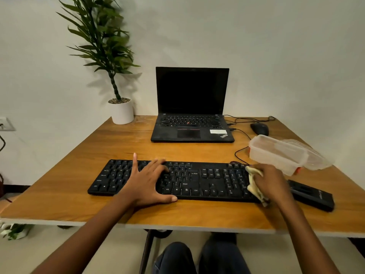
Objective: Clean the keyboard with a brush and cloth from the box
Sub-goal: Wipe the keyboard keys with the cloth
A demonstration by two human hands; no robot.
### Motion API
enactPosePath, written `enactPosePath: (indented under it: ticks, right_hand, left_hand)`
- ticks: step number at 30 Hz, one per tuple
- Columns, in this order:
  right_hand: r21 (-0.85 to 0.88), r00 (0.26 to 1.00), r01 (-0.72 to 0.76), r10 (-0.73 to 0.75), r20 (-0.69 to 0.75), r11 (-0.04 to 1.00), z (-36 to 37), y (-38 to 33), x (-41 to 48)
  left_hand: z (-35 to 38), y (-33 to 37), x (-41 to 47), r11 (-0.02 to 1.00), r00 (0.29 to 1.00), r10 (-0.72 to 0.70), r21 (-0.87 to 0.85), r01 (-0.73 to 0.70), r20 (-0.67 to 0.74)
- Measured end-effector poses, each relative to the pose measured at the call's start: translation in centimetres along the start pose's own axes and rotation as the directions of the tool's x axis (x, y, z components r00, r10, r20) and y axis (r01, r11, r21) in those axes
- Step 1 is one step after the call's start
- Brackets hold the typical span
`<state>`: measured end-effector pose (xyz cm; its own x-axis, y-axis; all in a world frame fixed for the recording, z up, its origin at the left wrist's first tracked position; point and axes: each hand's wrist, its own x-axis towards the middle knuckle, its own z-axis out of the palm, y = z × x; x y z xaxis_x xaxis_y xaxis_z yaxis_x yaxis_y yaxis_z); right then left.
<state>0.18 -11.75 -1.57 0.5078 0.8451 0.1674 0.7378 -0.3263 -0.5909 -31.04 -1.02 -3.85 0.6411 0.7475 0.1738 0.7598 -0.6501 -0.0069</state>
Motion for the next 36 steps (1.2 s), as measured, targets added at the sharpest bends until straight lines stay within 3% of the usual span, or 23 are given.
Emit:
enactPosePath:
  ticks: [3,7,15,20,24,26,28,31,36]
  right_hand:
    - [0.085,0.997,-0.068,0.07,-0.014,0.994,-0.8,0.8,-4.0]
    - [0.171,0.99,-0.135,0.138,-0.005,0.976,-1.0,0.6,-3.9]
    - [0.092,0.989,-0.15,0.15,0.004,0.984,1.6,-0.9,4.7]
    - [0.145,0.993,-0.113,0.109,0.038,0.983,0.3,0.5,-0.3]
    - [0.185,0.986,-0.085,0.109,-0.125,0.979,0.5,1.4,-6.4]
    - [0.128,0.971,0.013,0.018,-0.237,0.992,1.1,1.5,-7.8]
    - [0.033,0.949,0.197,-0.182,-0.257,0.98,1.8,1.7,-8.4]
    - [-0.107,0.863,0.479,-0.49,-0.126,0.871,2.5,1.4,-8.0]
    - [-0.186,0.66,0.747,-0.744,0.1,0.638,4.3,-2.8,-7.0]
  left_hand:
    - [-1.6,-0.3,1.8,0.998,0.961,0.012,-0.07,0.007,0.277]
    - [-3.5,0.6,4.3,0.999,0.892,0.03,-0.043,-0.012,0.451]
    - [-4.2,1.1,5.4,0.997,0.863,0.028,0.048,-0.061,0.504]
    - [-4.2,1.3,5.2,0.991,0.881,0.014,0.109,-0.074,0.474]
    - [-4.1,1.3,5.3,0.991,0.871,-0.001,0.116,-0.064,0.492]
    - [-4.1,1.2,5.4,0.993,0.863,-0.003,0.101,-0.056,0.506]
    - [-4.1,1.2,5.5,0.996,0.859,-0.001,0.076,-0.044,0.512]
    - [-4.1,1.2,5.4,0.998,0.854,0.003,0.048,-0.033,0.52]
    - [-4.2,1.4,5.6,0.998,0.846,0.0,0.048,-0.031,0.533]
